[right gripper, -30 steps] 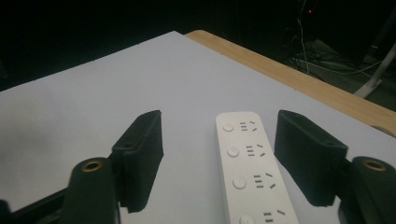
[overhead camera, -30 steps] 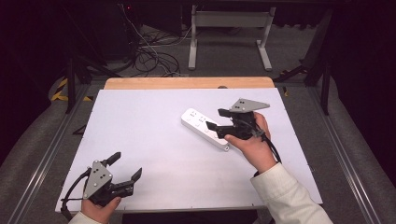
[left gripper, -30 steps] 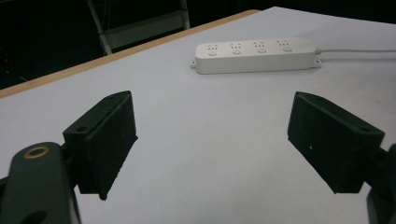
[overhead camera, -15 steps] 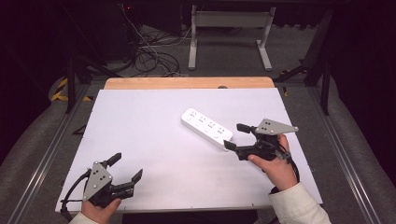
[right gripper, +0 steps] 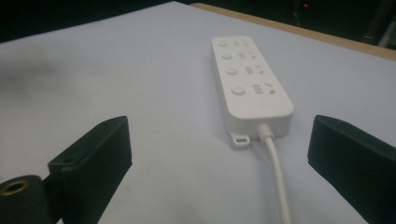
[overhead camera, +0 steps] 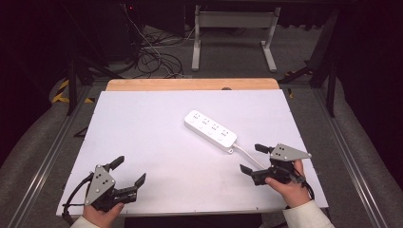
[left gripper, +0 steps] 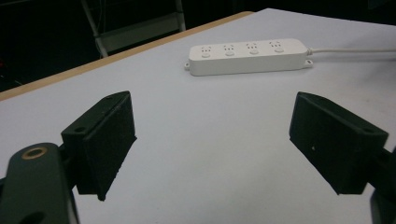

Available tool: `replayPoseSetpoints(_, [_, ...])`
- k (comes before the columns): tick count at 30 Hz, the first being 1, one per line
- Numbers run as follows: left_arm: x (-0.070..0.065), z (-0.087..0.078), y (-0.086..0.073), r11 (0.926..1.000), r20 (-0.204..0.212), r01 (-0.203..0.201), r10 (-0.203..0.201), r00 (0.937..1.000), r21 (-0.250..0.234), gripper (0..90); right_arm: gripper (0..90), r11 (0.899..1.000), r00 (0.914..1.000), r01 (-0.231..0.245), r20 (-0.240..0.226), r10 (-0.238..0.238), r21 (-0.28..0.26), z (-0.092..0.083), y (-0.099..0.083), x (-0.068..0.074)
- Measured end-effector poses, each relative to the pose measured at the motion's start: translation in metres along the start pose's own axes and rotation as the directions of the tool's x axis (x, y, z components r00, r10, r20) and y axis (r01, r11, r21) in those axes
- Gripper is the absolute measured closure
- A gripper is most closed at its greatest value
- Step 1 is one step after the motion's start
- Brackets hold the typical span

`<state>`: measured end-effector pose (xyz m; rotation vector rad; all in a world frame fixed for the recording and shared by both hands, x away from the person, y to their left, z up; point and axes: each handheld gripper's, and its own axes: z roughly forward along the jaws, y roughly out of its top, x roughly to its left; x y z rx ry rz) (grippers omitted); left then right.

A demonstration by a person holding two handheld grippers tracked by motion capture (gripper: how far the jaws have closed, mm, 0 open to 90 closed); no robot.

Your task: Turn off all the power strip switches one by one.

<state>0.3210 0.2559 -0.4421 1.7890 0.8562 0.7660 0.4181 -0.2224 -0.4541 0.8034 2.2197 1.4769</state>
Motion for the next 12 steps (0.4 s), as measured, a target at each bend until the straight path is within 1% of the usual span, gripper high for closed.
replayPoseSetpoints(1, [0.000, 0.000, -0.001, 1.0000, 0.004, 0.002, -0.002, 1.0000, -0.003, 14.5, 6.5, 1.000, 0.9998, -0.008, 0.016, 0.008, 0.002, -0.001, -0.005, 0.001])
replayPoseSetpoints(3, [0.002, -0.001, -0.001, 1.0000, 0.007, -0.008, 0.008, 0.9999, -0.003, 14.5, 6.4, 1.000, 0.9995, -0.020, 0.024, 0.019, 0.015, -0.002, -0.014, 0.002])
replayPoseSetpoints(4, [0.002, -0.001, -0.002, 1.0000, 0.012, -0.001, 0.001, 0.9999, -0.004, 14.4, 6.5, 1.000, 0.9996, -0.022, 0.021, 0.021, 0.021, -0.003, -0.019, 0.003])
replayPoseSetpoints(5, [0.002, -0.002, -0.003, 1.0000, 0.012, -0.007, 0.007, 0.9999, -0.002, 14.3, 6.4, 0.999, 0.9996, -0.026, 0.014, 0.025, 0.026, -0.003, -0.023, 0.004])
replayPoseSetpoints(7, [0.001, -0.002, -0.004, 0.9999, 0.010, -0.015, 0.015, 0.9998, 0.002, 14.3, 6.5, 0.998, 0.9994, -0.034, 0.002, 0.034, 0.055, -0.002, -0.030, 0.004])
replayPoseSetpoints(8, [0.001, -0.002, -0.004, 0.9999, 0.005, -0.015, 0.015, 0.9999, 0.002, 14.2, 6.6, 0.997, 0.9992, -0.039, 0.002, 0.039, 0.067, -0.002, -0.031, 0.004])
replayPoseSetpoints(9, [0.000, -0.002, -0.004, 0.9999, 0.002, -0.017, 0.017, 0.9999, 0.003, 14.1, 7.4, 0.996, 0.9986, -0.053, 0.010, 0.053, 0.077, -0.003, -0.032, 0.005])
replayPoseSetpoints(10, [0.000, -0.002, -0.004, 0.9998, -0.005, -0.020, 0.020, 0.9998, 0.004, 14.1, 7.9, 0.995, 0.9979, -0.063, 0.020, 0.062, 0.075, -0.003, -0.032, 0.005])
replayPoseSetpoints(12, [0.002, -0.001, -0.004, 0.9997, -0.013, -0.021, 0.021, 0.9997, 0.008, 14.3, 8.5, 0.992, 0.9943, -0.103, 0.033, 0.101, 0.070, -0.005, -0.029, 0.004])
